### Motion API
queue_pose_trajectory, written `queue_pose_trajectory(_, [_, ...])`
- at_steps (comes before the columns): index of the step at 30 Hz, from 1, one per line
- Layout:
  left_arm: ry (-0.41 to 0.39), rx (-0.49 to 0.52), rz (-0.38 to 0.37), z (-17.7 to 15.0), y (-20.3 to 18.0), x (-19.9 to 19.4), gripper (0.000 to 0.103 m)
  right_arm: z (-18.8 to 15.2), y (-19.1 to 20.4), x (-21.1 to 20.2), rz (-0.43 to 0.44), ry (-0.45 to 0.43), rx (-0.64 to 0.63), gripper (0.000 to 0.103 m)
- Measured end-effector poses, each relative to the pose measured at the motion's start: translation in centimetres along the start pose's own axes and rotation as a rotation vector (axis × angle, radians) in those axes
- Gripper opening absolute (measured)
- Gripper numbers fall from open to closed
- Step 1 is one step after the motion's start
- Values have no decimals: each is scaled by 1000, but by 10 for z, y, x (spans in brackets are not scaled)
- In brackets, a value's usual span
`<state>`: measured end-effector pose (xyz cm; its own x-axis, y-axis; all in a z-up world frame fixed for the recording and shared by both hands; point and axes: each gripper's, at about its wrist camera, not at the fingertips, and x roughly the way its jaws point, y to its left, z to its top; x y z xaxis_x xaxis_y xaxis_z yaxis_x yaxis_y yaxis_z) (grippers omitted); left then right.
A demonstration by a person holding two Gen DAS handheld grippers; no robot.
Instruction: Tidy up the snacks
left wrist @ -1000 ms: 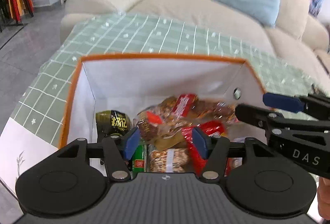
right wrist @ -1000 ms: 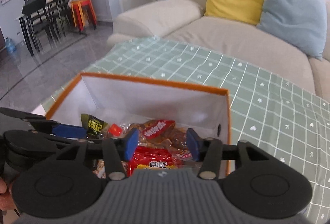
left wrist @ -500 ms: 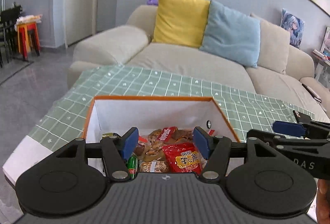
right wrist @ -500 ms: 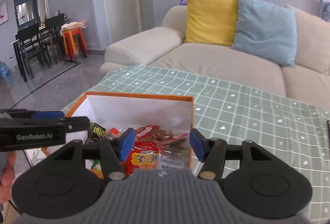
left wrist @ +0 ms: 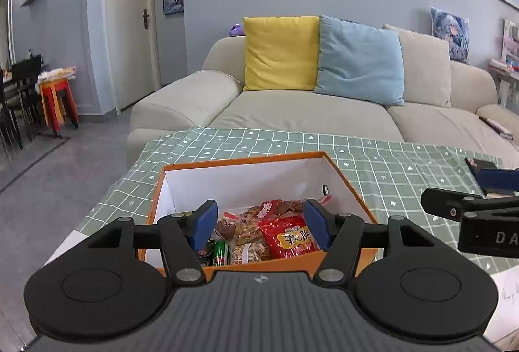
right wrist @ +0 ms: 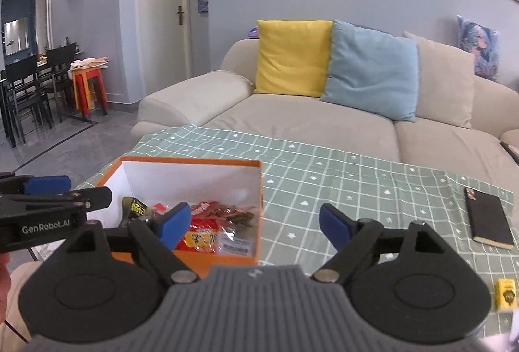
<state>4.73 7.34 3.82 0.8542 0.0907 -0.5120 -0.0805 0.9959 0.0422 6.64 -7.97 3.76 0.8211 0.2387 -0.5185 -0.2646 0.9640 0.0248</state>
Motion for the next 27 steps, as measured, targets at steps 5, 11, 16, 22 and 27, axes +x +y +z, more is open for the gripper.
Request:
queue_pose_trajectory(5, [34, 36, -15, -9, -16, 9, 82, -13, -8, 3, -19, 57, 11, 88])
queue_pose_trajectory(11, [110, 36, -22, -22, -24, 21, 82, -23, -22, 25, -70, 172, 85, 88])
queue_pose_trajectory(16, [148, 33, -38, -27, -24, 25, 82, -30, -28, 32, -91, 206, 109, 88])
queue_pose_trajectory(22, [169, 40, -36, -30, -28, 24, 84, -31, -29, 30, -95, 201, 106, 88])
queue_pose_trajectory(27, [177, 62, -31, -30, -33, 22, 85, -31, -30, 25, -96, 193, 109, 88])
